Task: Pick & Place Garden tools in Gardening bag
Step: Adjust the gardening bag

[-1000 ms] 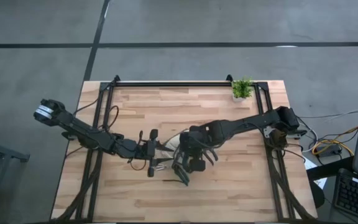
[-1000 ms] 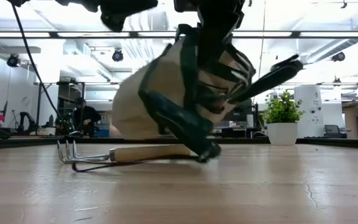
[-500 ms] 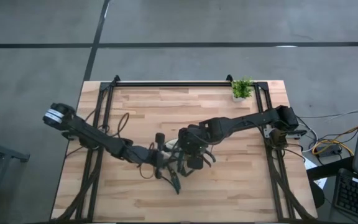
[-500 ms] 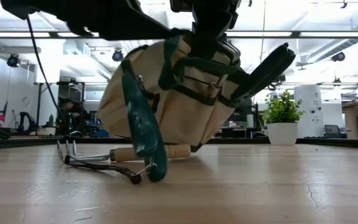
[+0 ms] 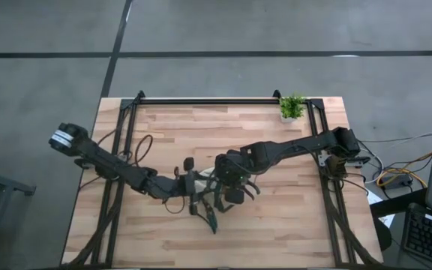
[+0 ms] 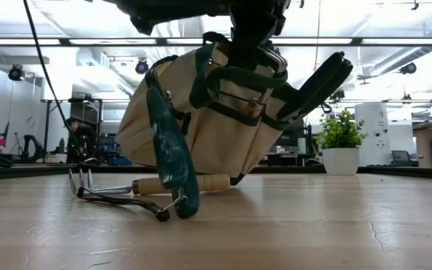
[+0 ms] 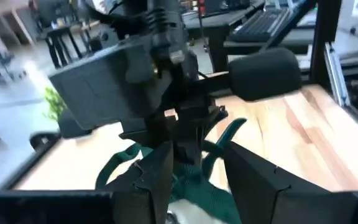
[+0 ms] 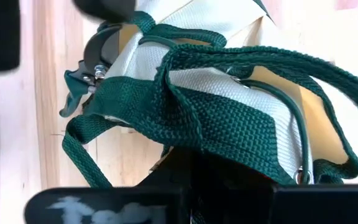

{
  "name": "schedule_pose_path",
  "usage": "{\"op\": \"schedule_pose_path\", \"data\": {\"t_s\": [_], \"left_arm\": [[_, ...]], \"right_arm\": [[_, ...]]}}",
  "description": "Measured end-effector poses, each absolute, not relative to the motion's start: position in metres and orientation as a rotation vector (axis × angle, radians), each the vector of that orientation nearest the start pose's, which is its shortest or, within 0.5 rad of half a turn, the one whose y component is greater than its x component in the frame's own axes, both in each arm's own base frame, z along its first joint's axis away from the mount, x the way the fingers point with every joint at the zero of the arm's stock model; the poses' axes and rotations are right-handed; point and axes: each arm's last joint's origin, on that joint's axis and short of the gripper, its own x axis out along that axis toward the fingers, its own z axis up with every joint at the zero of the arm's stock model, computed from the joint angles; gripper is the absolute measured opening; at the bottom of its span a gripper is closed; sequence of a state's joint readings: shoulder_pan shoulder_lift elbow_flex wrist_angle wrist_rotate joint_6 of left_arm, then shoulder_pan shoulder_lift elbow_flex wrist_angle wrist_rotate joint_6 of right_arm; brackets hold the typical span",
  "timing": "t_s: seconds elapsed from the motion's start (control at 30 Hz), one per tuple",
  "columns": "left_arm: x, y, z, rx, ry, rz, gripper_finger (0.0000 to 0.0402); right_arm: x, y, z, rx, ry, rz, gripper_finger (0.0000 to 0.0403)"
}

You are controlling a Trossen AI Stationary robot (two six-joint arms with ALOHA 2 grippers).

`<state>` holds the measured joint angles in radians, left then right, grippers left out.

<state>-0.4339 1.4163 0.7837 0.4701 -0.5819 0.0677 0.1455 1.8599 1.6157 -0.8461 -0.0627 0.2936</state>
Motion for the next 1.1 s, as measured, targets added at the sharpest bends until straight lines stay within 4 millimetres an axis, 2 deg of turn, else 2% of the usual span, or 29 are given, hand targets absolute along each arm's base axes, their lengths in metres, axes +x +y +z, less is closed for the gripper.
{"op": "schedule_pose_path", "data": {"t_s": [0.17, 0.27, 0.57, 0.7, 0.9, 1.1], "left_arm": [[0.287, -0.114, 0.242, 0.055, 0.195, 0.154, 0.0149], [0.291, -0.114, 0.240, 0.014, 0.215, 0.174, 0.0166], [0.295, -0.114, 0.239, 0.008, 0.210, 0.408, 0.0279], [0.295, -0.115, 0.239, -0.003, 0.213, 0.369, 0.0308], [0.296, -0.116, 0.238, -0.024, 0.225, 0.330, 0.0312], [0.300, -0.118, 0.226, -0.001, 0.259, 0.349, 0.0311]], "right_arm": [[0.391, 0.059, 0.270, 0.240, 1.079, 0.011, 0.0008], [0.393, 0.059, 0.269, 0.255, 1.073, 0.001, 0.0008], [0.394, 0.059, 0.268, 0.286, 1.059, -0.047, 0.0008], [0.395, 0.059, 0.268, 0.291, 1.047, -0.050, 0.0008], [0.396, 0.059, 0.269, 0.304, 1.031, -0.053, 0.0008], [0.399, 0.059, 0.271, 0.331, 0.990, -0.054, 0.0008]]}}
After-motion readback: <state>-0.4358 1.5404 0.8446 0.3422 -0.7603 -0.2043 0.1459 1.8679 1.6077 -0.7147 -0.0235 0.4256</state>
